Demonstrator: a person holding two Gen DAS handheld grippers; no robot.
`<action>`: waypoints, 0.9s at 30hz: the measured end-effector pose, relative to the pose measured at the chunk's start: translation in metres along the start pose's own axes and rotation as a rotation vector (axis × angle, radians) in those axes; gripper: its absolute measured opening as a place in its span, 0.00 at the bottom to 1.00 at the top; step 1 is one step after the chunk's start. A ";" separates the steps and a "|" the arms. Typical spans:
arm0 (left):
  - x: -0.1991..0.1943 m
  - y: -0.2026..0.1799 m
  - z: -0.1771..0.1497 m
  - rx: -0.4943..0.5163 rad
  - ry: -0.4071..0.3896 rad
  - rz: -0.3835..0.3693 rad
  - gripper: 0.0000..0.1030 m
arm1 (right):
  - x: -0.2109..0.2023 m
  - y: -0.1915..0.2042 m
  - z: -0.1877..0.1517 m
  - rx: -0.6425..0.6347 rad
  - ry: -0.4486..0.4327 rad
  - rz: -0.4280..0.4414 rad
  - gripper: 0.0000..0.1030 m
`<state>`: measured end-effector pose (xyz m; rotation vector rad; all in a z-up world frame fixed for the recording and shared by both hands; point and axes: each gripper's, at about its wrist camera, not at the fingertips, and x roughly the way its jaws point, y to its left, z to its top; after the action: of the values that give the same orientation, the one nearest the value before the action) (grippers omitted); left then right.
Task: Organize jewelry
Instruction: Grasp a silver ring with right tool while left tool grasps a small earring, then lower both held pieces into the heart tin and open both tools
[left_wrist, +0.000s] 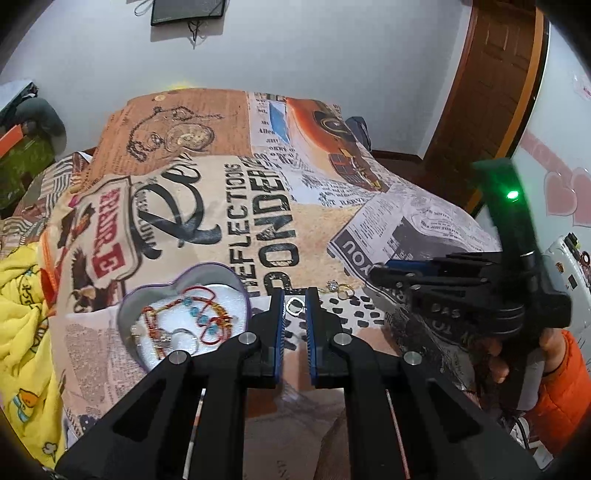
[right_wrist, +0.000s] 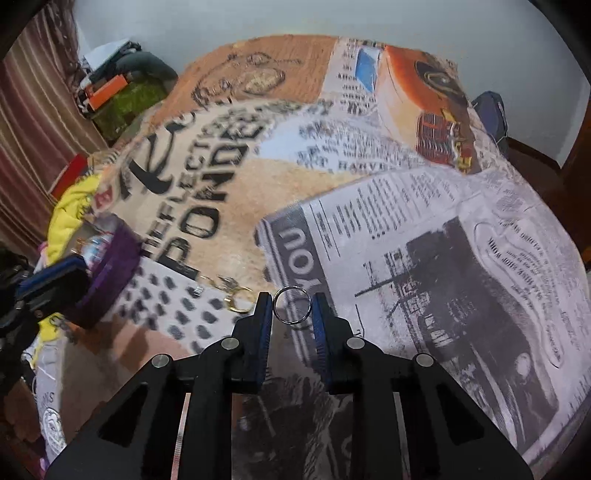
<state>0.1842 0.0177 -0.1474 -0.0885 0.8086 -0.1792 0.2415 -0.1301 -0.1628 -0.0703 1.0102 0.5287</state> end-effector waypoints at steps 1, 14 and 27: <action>-0.004 0.001 0.000 -0.001 -0.007 0.004 0.09 | -0.005 0.003 0.001 -0.002 -0.013 0.004 0.19; -0.057 0.026 0.005 -0.017 -0.110 0.085 0.09 | -0.078 0.063 0.022 -0.085 -0.226 0.104 0.19; -0.068 0.065 -0.002 -0.060 -0.126 0.114 0.09 | -0.062 0.116 0.029 -0.154 -0.227 0.171 0.19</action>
<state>0.1447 0.0946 -0.1097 -0.1084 0.6913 -0.0409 0.1865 -0.0443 -0.0752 -0.0600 0.7566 0.7534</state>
